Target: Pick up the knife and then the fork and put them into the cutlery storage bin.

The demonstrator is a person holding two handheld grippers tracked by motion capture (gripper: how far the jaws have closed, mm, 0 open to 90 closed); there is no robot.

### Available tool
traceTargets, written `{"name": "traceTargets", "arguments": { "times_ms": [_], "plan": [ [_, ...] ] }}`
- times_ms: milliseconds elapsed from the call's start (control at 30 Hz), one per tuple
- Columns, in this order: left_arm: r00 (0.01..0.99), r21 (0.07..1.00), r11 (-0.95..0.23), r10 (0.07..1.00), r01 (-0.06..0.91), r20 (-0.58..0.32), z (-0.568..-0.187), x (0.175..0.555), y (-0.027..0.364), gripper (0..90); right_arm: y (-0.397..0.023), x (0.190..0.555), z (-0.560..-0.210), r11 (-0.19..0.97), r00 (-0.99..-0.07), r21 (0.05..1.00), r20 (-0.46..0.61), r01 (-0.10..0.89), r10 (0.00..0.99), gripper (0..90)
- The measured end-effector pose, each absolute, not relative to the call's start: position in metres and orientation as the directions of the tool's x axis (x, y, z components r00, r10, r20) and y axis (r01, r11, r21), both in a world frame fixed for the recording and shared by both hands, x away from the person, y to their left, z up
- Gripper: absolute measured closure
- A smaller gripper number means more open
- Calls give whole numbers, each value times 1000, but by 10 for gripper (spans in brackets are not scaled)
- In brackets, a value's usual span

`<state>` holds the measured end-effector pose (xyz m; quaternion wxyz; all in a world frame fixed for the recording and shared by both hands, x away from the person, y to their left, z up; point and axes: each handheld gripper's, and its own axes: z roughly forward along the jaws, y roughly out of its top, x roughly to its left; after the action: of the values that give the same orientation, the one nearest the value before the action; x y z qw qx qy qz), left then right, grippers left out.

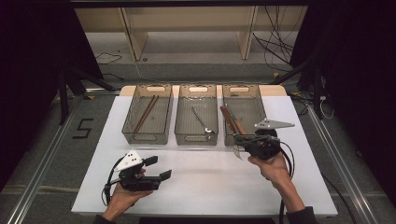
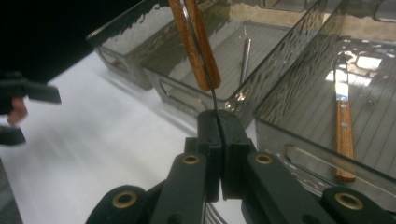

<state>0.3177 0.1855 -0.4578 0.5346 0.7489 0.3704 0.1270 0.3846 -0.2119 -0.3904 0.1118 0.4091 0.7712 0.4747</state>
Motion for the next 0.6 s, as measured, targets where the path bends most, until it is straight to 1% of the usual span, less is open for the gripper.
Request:
{"name": "traceTargets", "arguments": {
  "times_ms": [67,133,200,300,433,600],
  "plan": [
    [688,896,-155,698,416,-199,-460,317,186,198,-214,393,-388,193,-623,812,245,550,743,892],
    [686,896,-166,704,412,-185,-461,316,186,195,-216,400,-384,183,-606,805,253,564,754,892],
    [685,896,-161,703,414,-190,-463,316,186,192,-218,407,-381,166,-595,801,270,575,757,893],
    [683,900,-169,709,403,-172,-464,314,185,189,-220,417,-375,138,-580,802,290,582,762,892],
    [687,901,-183,710,394,-156,-465,314,185,187,-223,430,-366,109,-558,805,299,583,775,892],
    [683,900,-180,713,397,-159,-467,314,186,186,-226,446,-358,95,-528,811,282,578,801,892]
  ]
}}
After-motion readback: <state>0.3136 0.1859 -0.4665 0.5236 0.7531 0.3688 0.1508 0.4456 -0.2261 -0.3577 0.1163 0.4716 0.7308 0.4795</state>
